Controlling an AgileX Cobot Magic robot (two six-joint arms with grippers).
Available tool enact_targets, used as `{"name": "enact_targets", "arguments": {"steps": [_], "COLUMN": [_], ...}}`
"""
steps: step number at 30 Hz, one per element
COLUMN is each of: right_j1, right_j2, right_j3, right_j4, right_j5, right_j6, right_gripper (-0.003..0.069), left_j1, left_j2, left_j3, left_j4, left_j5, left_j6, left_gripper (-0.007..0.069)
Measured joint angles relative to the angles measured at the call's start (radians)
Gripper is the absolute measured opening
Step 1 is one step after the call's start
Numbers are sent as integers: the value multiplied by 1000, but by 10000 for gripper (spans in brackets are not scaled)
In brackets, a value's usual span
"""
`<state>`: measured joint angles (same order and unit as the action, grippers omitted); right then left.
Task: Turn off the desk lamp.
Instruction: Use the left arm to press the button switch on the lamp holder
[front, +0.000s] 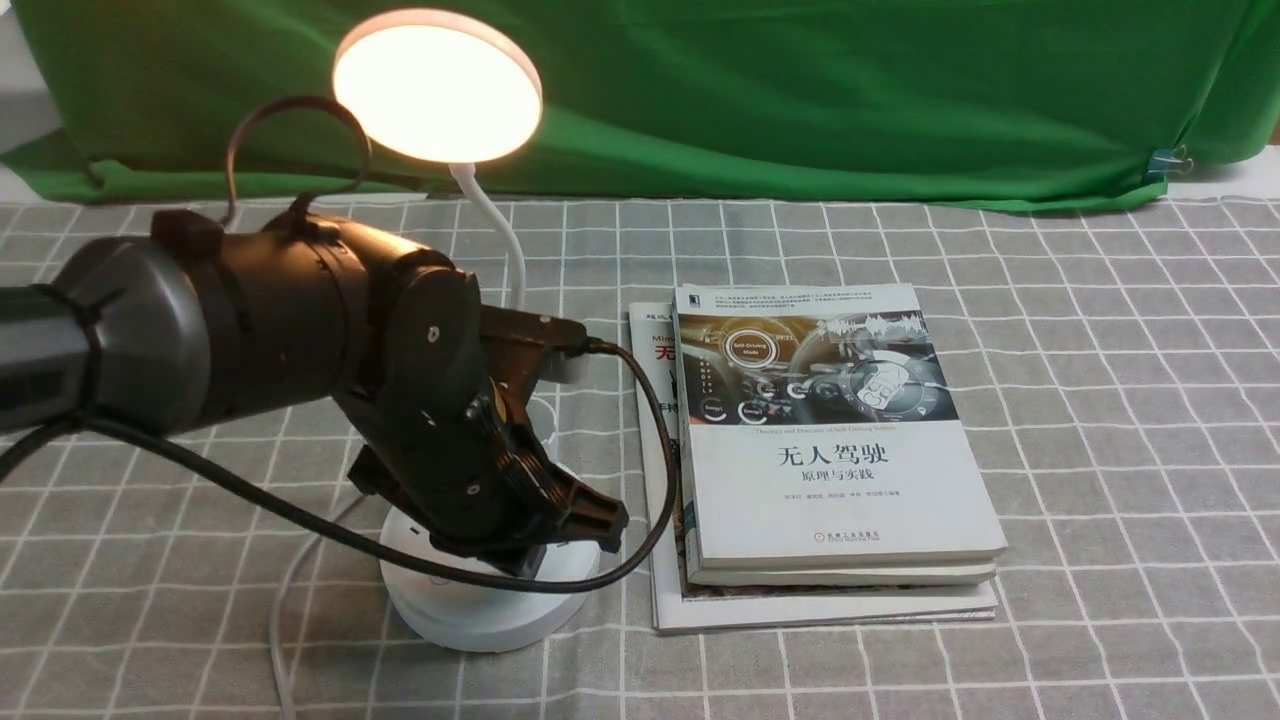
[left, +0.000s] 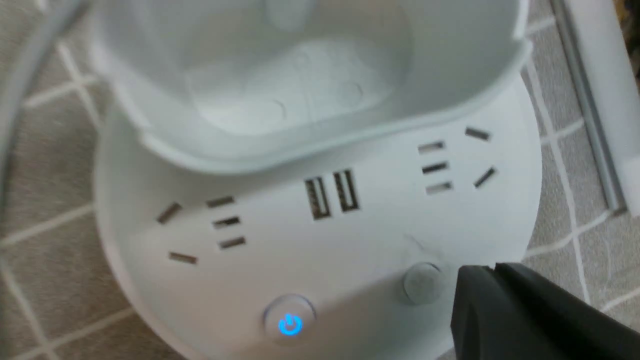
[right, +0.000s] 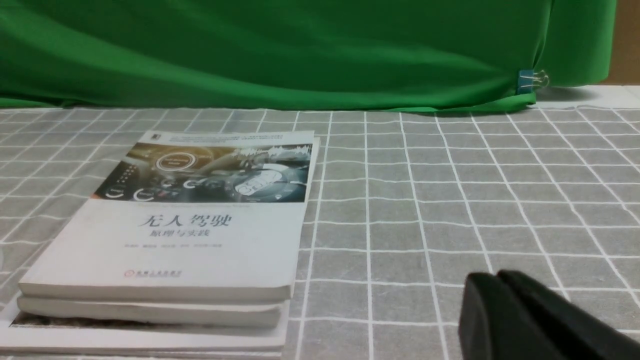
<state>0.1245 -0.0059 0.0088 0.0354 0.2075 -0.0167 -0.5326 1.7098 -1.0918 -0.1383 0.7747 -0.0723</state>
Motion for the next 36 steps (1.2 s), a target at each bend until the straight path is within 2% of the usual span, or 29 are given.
{"name": "enact_targets", "arguments": {"steps": [36], "right_j1": [0], "right_j2": [0], "right_j3": [0], "right_j4": [0], "right_j5": [0], "right_j6": [0], "right_gripper": [36], "left_j1": [5], "left_j2": [47], "left_j3": [-21], "left_j4": [24], "left_j5": [27], "left_j6": [12], "left_gripper": [1]}}
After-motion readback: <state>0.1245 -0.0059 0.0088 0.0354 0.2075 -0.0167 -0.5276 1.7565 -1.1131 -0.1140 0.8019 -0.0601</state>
